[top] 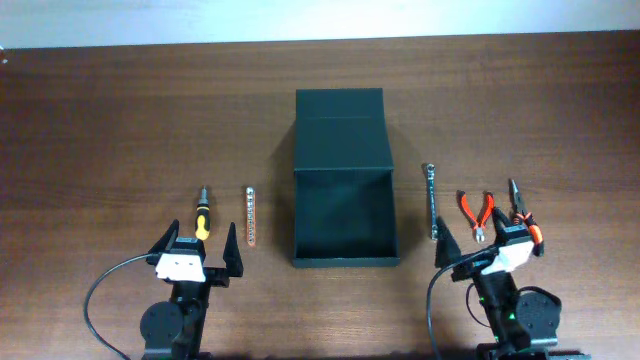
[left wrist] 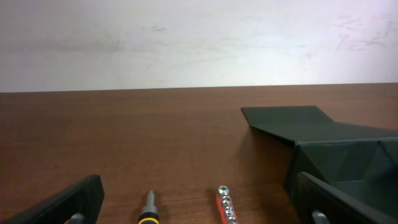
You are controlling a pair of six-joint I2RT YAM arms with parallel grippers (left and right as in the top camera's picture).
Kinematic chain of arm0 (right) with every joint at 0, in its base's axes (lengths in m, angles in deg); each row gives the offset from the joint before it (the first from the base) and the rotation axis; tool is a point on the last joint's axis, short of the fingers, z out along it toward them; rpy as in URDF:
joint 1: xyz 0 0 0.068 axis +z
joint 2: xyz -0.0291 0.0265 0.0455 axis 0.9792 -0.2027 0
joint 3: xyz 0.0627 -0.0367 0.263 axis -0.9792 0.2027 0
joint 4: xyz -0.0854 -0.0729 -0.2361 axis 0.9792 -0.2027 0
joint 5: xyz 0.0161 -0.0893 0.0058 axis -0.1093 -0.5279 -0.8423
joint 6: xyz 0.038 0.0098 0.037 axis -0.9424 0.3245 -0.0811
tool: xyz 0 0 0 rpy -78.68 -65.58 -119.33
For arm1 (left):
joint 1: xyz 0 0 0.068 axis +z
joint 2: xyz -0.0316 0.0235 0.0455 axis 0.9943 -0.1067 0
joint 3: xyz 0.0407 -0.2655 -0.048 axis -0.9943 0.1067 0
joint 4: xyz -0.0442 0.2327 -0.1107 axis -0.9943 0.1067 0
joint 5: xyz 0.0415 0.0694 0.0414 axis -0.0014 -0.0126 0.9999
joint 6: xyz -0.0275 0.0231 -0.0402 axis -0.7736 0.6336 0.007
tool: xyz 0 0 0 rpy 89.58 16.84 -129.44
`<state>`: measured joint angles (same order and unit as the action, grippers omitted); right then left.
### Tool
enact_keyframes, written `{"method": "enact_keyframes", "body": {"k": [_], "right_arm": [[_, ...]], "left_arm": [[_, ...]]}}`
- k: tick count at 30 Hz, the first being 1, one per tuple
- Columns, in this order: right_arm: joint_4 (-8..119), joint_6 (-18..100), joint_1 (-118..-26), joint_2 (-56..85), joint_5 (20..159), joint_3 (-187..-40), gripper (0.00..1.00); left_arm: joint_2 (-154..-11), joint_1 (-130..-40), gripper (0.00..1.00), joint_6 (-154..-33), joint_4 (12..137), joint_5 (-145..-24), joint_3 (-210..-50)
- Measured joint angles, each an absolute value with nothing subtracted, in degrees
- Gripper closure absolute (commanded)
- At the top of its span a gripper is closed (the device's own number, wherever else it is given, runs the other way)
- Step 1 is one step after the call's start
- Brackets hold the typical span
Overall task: Pack container
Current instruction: 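Move the right gripper over the chrome wrench right of the box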
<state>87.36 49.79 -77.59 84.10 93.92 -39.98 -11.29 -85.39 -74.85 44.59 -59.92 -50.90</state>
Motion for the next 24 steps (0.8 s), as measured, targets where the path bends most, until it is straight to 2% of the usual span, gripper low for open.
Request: {"method": "enact_keyframes", "body": {"k": [5, 9, 12, 15, 24], "right_arm": [[85.3, 48.6, -77.6, 83.9, 100.3, -40.3, 0.01], [84.1, 49.2, -77.6, 80.3, 94.3, -44.8, 0.01], [80.7, 51.9, -77.6, 72.7, 89.0, -54.5, 0.01], [68.5, 53.3, -77.6, 61.5, 86.0, -67.5, 0.01], [24.6, 51.7, -77.6, 11.5, 85.8, -115.6, 0.01]], "left_arm": [[-11.3, -85.4, 0.01, -74.9, 44.6, -59.9, -50.9], [-11.3, -85.4, 0.01, -74.9, 44.6, -59.9, -50.9], [-11.3, -85.4, 0.01, -74.9, 44.6, -59.9, -50.9], [-11.3, -85.4, 0.01, -74.9, 44.6, -59.8, -50.9], [-11.3, -85.4, 0.01, -74.9, 44.6, -59.7, -50.9]]}}
